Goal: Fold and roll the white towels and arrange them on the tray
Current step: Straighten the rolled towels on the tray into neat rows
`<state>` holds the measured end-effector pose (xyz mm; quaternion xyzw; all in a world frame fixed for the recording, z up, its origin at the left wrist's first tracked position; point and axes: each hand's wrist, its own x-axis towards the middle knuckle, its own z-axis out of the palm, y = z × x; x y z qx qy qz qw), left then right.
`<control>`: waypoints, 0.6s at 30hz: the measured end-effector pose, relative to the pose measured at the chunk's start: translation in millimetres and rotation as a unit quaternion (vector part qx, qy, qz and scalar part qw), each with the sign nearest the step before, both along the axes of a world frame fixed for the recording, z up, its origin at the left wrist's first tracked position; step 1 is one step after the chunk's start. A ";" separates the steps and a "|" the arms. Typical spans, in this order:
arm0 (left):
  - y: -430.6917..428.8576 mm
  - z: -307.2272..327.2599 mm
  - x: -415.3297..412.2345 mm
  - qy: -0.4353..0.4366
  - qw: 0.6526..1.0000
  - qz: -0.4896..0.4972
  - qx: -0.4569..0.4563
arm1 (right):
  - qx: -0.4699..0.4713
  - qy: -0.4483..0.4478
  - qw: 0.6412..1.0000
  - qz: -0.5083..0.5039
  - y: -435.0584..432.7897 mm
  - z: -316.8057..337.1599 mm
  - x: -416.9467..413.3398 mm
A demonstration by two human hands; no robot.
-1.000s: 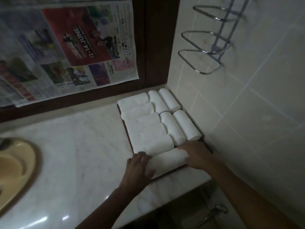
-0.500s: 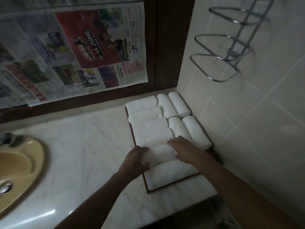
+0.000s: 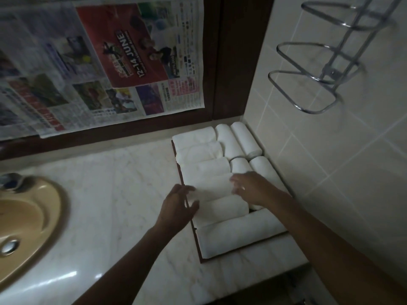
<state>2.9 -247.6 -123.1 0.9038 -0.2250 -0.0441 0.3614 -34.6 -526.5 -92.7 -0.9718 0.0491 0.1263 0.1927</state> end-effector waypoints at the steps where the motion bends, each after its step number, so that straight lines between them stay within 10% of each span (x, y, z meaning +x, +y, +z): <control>1: 0.4 -0.2 8.8 -0.008 1.000 0.007 0.009 | -0.020 -0.027 0.999 0.010 3.0 0.5 8.6; 10: -5.7 -11.4 45.8 0.016 0.990 -0.087 0.112 | -0.175 0.015 0.981 0.087 9.8 -17.1 25.4; 18: -10.9 -3.4 59.6 -0.015 0.997 -0.036 0.065 | -0.052 -0.027 0.998 0.022 -4.1 1.3 66.4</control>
